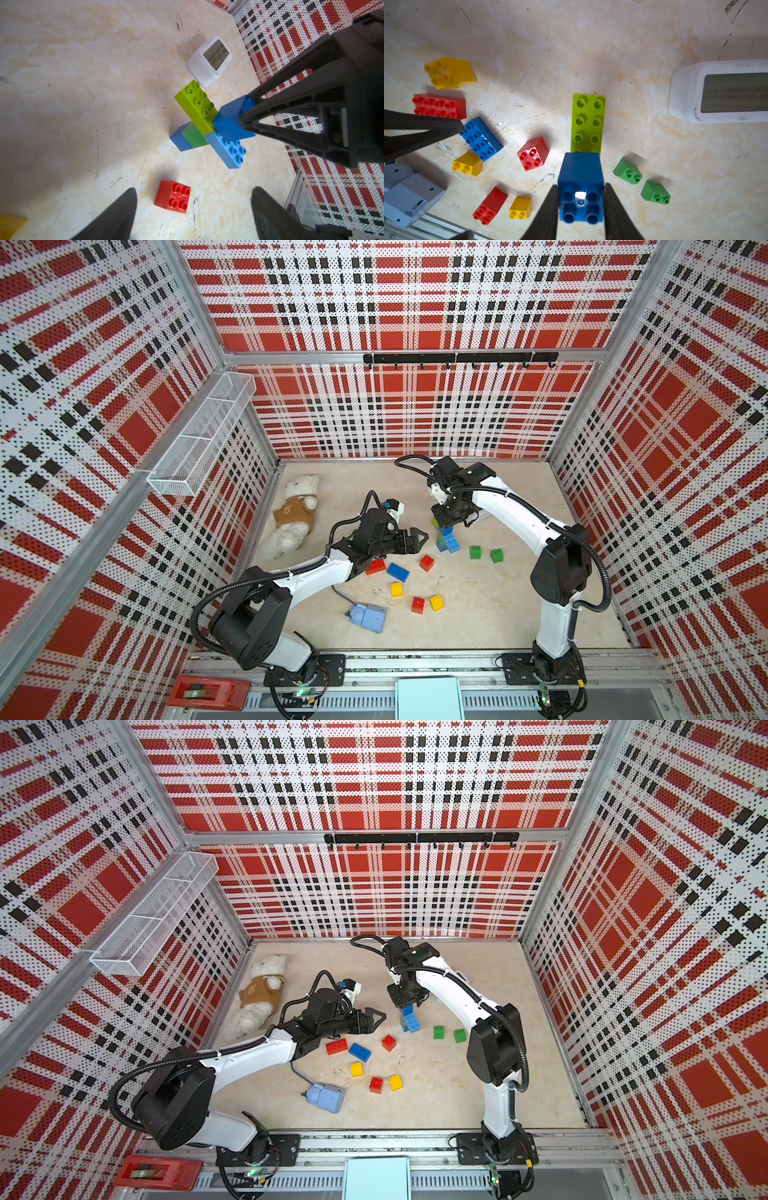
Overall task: Assemble a fork with lego
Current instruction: Assemble the lego brick with the lego brick.
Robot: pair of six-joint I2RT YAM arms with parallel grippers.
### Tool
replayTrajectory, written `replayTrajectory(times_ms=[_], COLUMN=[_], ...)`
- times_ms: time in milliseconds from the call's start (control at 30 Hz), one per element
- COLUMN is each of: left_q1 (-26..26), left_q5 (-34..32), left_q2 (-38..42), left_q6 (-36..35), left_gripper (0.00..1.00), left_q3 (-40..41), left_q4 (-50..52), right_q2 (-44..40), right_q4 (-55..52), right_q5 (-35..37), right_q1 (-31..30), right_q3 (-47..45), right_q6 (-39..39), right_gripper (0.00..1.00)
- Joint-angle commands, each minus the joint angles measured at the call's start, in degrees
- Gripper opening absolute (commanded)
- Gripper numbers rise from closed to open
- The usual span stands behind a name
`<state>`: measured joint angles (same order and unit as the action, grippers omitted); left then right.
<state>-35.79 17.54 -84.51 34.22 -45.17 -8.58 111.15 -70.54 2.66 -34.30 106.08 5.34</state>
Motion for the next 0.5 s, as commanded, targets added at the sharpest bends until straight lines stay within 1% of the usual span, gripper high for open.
replayTrajectory(times_ms=[0, 467], left_q1=[-0.4, -0.2], left_q5=[-0.4, -0.5], left_q2=[-0.6, -0.2], left_q6=[0.0, -0.1], left_gripper=[0.88, 0.89], left_q3=[-1.2, -0.9], left_q4=[-1.7, -1.7], right_q2=[1.3, 1.9], right_q4=[1.0, 2.0], right_q5=[0.8, 0.1], right_q1=[0.1, 0.4], right_q3=[0.2, -2.8], right_q6=[-0.9, -0.8], right_gripper=[0.33, 0.32])
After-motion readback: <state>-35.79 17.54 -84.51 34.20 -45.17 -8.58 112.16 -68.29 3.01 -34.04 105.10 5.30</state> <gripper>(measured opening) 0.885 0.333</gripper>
